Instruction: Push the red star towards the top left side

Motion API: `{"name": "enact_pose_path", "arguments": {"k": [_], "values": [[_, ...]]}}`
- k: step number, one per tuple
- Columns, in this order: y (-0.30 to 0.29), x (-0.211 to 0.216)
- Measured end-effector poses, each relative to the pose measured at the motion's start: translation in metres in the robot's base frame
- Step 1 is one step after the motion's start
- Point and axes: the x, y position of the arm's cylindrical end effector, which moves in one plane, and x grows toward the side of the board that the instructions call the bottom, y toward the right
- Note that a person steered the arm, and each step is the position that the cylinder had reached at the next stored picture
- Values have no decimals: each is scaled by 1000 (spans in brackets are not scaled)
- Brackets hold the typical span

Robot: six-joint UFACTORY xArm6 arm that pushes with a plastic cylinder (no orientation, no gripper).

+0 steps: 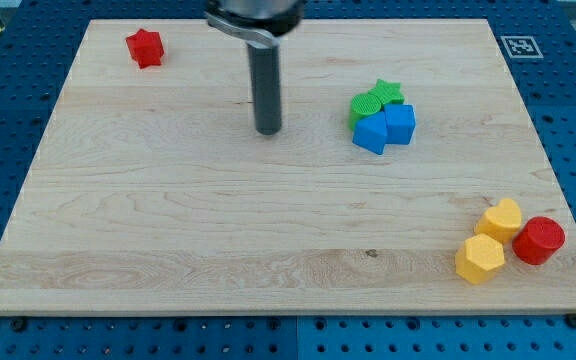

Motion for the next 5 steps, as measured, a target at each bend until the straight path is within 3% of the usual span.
{"name": "enact_pose_path", "arguments": {"k": [1,2,3,4,5], "values": [[0,0],[48,21],[129,88],[149,155],[123,187]]}}
